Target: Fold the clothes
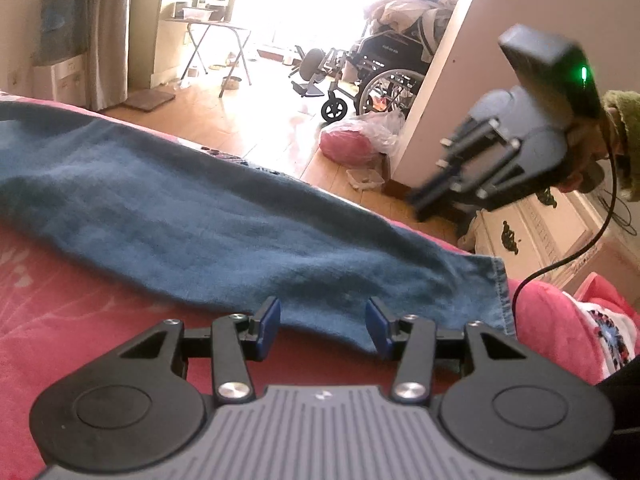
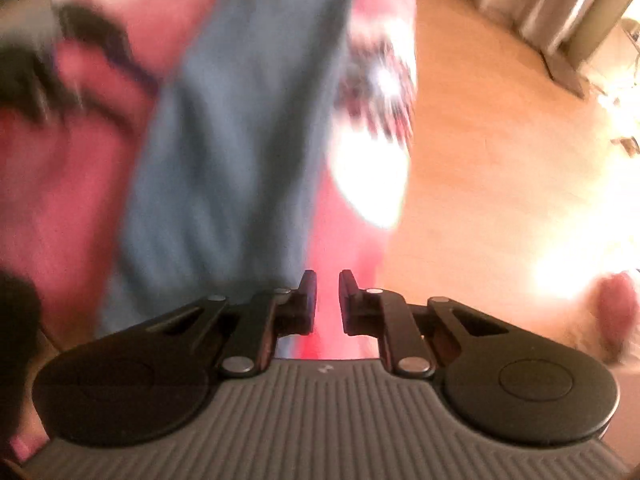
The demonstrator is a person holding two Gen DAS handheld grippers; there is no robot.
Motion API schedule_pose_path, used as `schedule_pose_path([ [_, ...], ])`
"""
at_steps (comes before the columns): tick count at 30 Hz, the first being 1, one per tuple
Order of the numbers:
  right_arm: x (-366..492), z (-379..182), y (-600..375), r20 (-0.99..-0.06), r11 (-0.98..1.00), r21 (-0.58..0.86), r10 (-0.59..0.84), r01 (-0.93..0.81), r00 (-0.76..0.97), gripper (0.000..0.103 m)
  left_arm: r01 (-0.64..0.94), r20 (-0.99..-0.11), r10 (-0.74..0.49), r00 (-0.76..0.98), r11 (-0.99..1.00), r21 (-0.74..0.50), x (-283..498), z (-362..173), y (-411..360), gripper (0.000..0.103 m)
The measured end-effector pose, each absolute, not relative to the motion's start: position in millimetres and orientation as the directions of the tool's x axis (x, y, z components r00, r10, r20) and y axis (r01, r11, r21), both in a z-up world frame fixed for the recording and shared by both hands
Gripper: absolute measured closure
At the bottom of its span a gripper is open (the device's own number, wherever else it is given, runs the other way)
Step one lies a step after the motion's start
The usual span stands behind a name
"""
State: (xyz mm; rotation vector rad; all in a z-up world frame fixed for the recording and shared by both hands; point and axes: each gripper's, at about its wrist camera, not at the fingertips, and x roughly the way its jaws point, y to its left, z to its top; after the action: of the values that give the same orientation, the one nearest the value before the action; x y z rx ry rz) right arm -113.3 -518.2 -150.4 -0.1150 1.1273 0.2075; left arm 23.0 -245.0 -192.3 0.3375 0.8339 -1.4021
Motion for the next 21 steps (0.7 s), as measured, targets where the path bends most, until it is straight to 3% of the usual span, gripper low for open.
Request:
schedule_pose_path([
  [6,-45.4,-157.0,-468.7,-0.837,0.910,0.063,0.271,-0.410,0.475,0.092,0.922,-0.684,-0.727,-0.056,0.225,-0.315,43.9,-190.6,-232.4,0.054],
  [9,-41.3,-188.1,-456.5,-0.896,0.845,0.142,0.331,-0.515,0.295,0.090,0.906,-0.696,-0.718,-0.021,0.281,-0.317,52.7,-191.1,-217.5,0.054],
  [13,-64.7,-182.4,-449.3,-0.925,0.699,0.299,0.380,-0.649,-0.017,0.090,0.890,-0.688,-0.725,0.023,0.328,-0.316,63.3,-189.3,-212.2,0.054],
  [16,-53.6,-165.5,-448.5,-0.941,0.645,0.272,0.333,-0.714,-0.058,0.091,0.896,-0.680,-0.732,0.034,0.324,-0.304,64.4,-192.8,-225.7,0.054],
  [21,50.9,-126.9,-468.6,-0.896,0.773,0.057,0.319,-0.632,0.310,0.090,0.911,-0.672,-0.740,0.040,0.304,-0.280,62.9,-201.8,-253.4,0.056],
])
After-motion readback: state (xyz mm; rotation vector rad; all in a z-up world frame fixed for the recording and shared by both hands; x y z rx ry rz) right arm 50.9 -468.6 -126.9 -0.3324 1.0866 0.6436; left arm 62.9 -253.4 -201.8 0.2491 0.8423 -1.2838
